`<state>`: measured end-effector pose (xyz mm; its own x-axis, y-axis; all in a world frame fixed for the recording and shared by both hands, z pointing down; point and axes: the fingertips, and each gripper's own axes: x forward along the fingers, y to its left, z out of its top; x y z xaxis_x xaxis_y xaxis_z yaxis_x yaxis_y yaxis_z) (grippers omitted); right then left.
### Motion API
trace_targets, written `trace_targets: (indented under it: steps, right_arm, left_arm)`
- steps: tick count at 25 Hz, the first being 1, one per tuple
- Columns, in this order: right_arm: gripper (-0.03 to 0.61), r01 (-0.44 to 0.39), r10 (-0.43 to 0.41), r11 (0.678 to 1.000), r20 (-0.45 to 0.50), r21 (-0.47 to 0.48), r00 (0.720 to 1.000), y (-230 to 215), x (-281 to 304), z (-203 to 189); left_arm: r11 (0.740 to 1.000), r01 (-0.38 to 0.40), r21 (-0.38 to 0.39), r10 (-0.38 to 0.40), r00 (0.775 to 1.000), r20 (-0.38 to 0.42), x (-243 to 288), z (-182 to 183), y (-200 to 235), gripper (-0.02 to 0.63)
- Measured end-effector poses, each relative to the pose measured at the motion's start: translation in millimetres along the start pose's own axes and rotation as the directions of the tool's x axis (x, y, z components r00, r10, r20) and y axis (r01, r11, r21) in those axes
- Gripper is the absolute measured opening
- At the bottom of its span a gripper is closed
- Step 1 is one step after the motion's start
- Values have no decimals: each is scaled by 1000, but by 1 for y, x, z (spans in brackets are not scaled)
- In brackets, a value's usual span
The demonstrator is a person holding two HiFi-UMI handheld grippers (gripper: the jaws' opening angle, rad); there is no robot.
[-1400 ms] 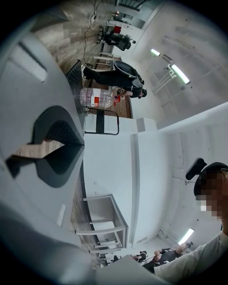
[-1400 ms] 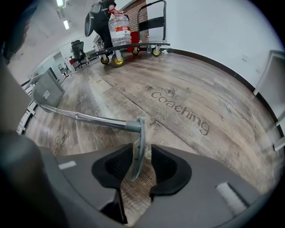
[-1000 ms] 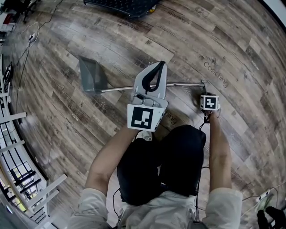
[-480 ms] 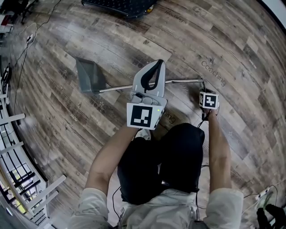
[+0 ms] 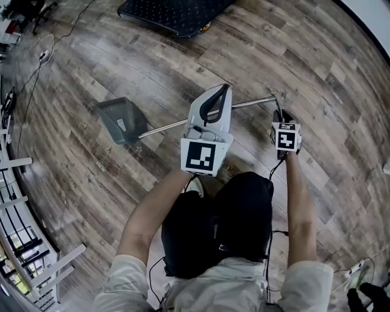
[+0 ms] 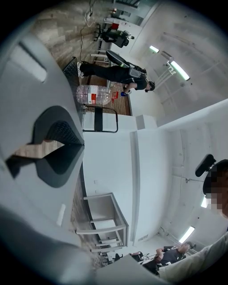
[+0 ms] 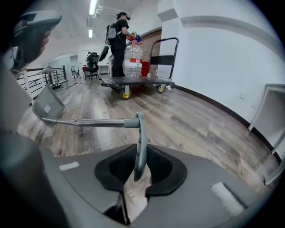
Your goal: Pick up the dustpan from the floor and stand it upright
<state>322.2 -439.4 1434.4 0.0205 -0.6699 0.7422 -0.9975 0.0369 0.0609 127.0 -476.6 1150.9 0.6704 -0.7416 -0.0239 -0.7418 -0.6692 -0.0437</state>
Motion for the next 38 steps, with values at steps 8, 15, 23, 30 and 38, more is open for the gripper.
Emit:
trace_targets:
  steps: [8, 15, 23, 30, 38]
  right_arm:
    - [74, 52, 5, 979, 273, -200, 962, 17, -89, 140]
    - [74, 117, 21, 960, 485, -253, 874, 43, -178, 223]
    - [75, 249, 71, 889, 651, -385, 756, 78, -276, 309]
    - [75, 412, 108, 775, 743, -479, 661, 109, -353, 384]
    - [74, 564, 134, 633, 793, -530, 595, 125, -431, 447]
  left_arm:
    - [1000, -20, -6, 20, 998, 53, 8, 73, -13, 20]
    - [995, -95, -24, 97, 991, 96, -11, 127, 5, 20]
    - [986, -165, 6, 163, 980, 118, -41, 180, 26, 20]
    - [969, -246, 7, 243, 962, 128, -63, 231, 60, 20]
    - [961, -276, 11, 271, 949, 159, -85, 288, 70, 20]
